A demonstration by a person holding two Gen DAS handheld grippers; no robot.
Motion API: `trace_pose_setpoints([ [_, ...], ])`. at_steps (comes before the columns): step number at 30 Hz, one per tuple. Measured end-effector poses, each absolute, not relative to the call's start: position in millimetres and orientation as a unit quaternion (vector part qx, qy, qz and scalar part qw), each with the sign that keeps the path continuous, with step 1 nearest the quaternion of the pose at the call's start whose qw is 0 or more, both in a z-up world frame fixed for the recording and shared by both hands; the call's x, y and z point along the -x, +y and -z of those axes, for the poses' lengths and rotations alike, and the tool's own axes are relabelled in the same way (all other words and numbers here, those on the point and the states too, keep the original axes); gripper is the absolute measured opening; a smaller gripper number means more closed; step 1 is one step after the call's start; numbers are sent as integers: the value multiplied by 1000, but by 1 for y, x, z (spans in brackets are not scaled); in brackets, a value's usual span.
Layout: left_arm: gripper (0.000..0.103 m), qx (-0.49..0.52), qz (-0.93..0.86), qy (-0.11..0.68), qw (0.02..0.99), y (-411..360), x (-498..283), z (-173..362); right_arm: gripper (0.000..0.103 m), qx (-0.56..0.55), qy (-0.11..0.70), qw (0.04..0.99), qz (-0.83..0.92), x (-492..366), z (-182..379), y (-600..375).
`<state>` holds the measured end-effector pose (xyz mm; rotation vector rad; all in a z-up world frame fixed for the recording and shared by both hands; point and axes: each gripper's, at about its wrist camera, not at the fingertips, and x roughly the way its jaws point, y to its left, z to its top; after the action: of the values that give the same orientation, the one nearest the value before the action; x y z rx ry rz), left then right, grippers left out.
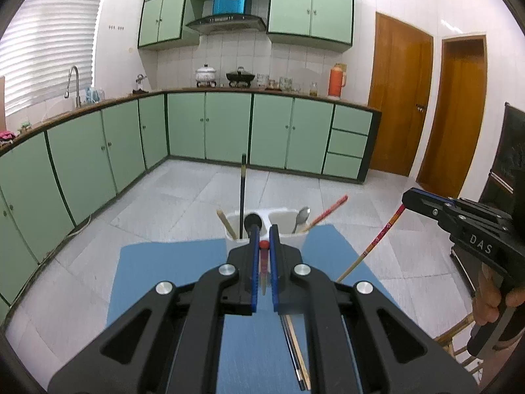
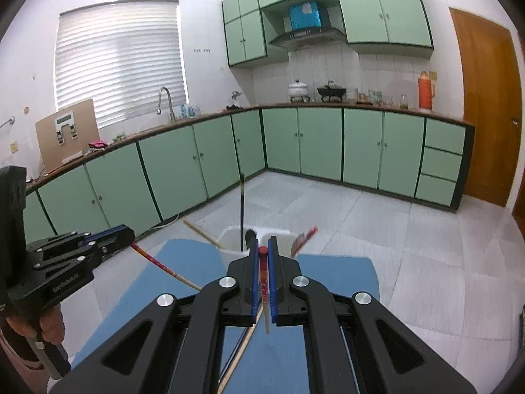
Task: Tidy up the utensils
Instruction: 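Carry the red chopstick with the left tool while the right tool carries its chopstick to the holder, then open the left tool over the holder while the right tool releases its chopstick into it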
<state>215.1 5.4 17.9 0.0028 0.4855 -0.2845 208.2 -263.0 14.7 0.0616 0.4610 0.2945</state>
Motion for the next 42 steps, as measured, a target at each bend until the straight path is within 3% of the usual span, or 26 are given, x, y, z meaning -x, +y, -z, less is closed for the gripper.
trace_pose_setpoints([
  [17,5,19,122,142,982,5,-246,-92,5,-26,174,975,-139,-268,-76,-255],
  [29,5,39,108,152,982,-2,-317,-60,5,-12,194,975,-112,-332,-50,-240],
  [42,5,14,102,216,971,-6,-354,-10,5,-16,244,963,-113,-358,1,-234],
])
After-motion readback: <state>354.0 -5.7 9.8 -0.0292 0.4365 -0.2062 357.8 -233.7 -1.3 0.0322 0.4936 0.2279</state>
